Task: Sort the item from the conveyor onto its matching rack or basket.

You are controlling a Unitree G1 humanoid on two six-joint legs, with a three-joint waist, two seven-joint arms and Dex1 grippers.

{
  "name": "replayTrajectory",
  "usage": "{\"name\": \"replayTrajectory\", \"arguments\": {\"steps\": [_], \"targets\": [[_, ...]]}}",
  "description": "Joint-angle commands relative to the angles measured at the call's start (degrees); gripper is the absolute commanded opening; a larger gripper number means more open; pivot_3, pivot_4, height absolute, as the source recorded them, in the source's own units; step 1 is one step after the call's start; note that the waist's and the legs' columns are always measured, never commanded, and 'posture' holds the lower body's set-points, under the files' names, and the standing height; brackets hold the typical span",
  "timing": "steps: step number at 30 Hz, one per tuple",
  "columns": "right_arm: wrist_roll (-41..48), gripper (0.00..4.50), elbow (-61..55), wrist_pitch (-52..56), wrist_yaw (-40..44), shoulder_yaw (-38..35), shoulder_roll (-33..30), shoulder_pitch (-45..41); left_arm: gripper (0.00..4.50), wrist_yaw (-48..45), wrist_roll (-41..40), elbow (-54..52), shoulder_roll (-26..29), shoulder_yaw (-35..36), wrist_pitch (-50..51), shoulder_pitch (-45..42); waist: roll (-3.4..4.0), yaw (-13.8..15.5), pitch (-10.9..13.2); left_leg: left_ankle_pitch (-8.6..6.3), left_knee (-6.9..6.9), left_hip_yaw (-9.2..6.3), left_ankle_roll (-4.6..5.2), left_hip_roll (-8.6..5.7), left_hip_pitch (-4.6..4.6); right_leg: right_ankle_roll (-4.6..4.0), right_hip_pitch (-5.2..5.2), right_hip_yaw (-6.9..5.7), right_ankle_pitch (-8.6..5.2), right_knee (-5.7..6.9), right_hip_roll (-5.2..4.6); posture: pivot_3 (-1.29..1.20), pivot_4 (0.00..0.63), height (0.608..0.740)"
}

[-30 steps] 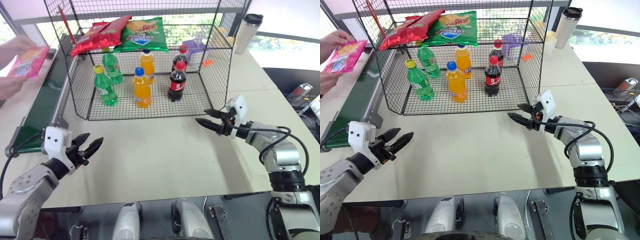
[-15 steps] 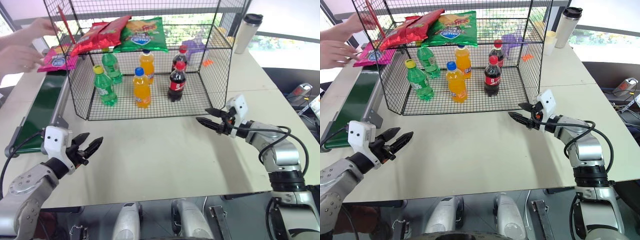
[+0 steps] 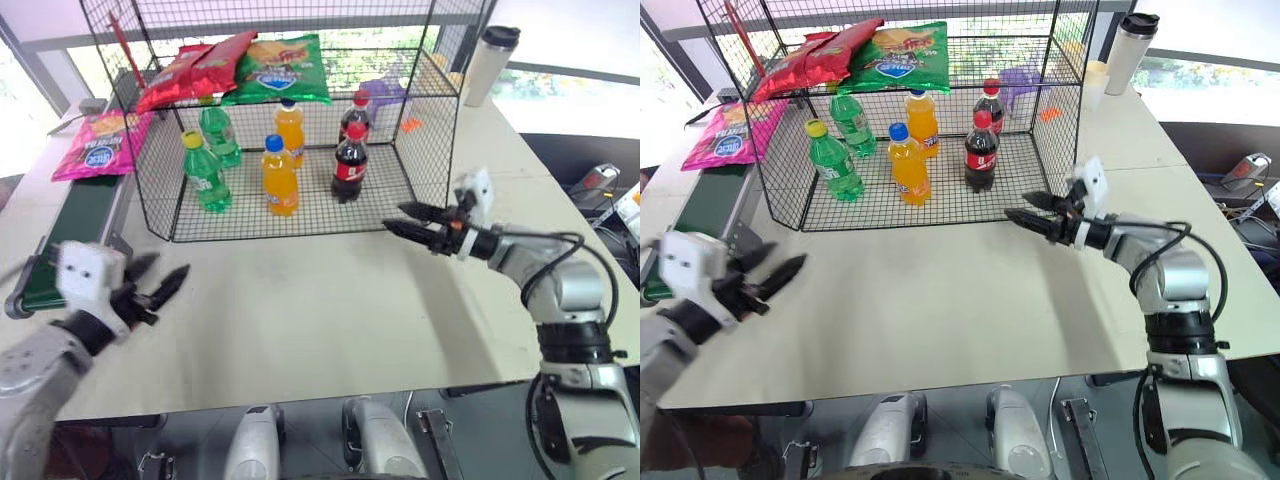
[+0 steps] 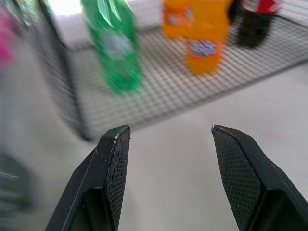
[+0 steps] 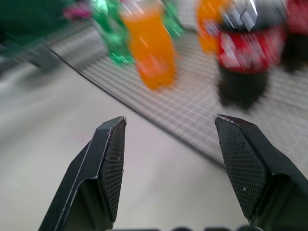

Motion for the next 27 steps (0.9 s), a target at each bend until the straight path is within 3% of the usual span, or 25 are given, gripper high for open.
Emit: {"name": "replayTrajectory", "arguments": {"steps": [1, 4, 7, 15, 19, 27], "targets": [[2.4, 2.98, -1.24, 0.75, 1.86, 1.48, 2.3, -3.94, 2.79, -4.06, 16.36, 1.47, 3.89, 11.05, -10.64, 7.72, 0.07, 0.03, -0.02, -0.01, -0.05, 0.06, 0.01, 0.0, 0.03, -0.01, -0.01, 0.03, -0.01, -0.02, -0.02, 0.0, 0.15, 0.74], [1.88, 2.98, -1.23, -0.36, 3.23, 4.59, 5.94, -6.26, 2.79, -4.99, 32.65, 6.67, 3.59, 16.27, -25.72, 19.07, 0.07, 0.24, -0.04, -0.03, -0.11, 0.13, 0.02, 0.0, -0.04, -0.02, -0.12, 0.06, -0.02, -0.07, -0.05, 0.0, 0.15, 0.74], [-0.87, 2.98, 0.27, -4.47, 3.52, 8.37, 10.6, -7.93, 2.79, -3.18, 42.9, 11.67, 0.61, 17.65, -38.27, 27.27, 0.07, 0.18, -0.03, -0.05, -0.2, 0.27, -0.02, -0.01, -0.07, -0.03, -0.23, 0.09, -0.02, -0.09, -0.19, 0.0, 0.15, 0.74], [-7.27, 2.98, 6.58, -13.72, 4.11, 14.51, 17.8, -10.24, 2.79, 2.89, 50.05, 17.65, -7.59, 9.38, -48.75, 26.48, -0.01, 0.52, -0.09, -0.1, -0.21, 0.45, -0.11, 0.0, -0.19, -0.03, -0.61, 0.01, -0.01, -0.11, -0.84, 0.0, 0.15, 0.74], [-8.26, 2.98, 7.53, -15.42, 5.01, 15.36, 18.91, -10.58, 2.79, 5.4, 52.79, 19.6, -9.4, 6.08, -50.63, 24.75, -0.11, 0.27, -0.15, -0.08, -0.04, 0.55, -0.06, -0.07, -0.69, 0.02, -0.73, -0.04, 0.03, -0.05, -0.81, 0.0, 0.15, 0.74], [-9.11, 2.98, 7.79, -15.62, 4.43, 14.39, 18.37, -9.19, 2.79, 12.59, 55.63, 18.95, -13.67, 6.76, -52.58, 23.49, -0.14, 0.22, -0.16, -0.08, 0.12, 0.56, -0.06, -0.11, -0.73, 0.19, -0.74, -0.07, 0.13, 0.0, -0.72, 0.0, 0.15, 0.74]]}}
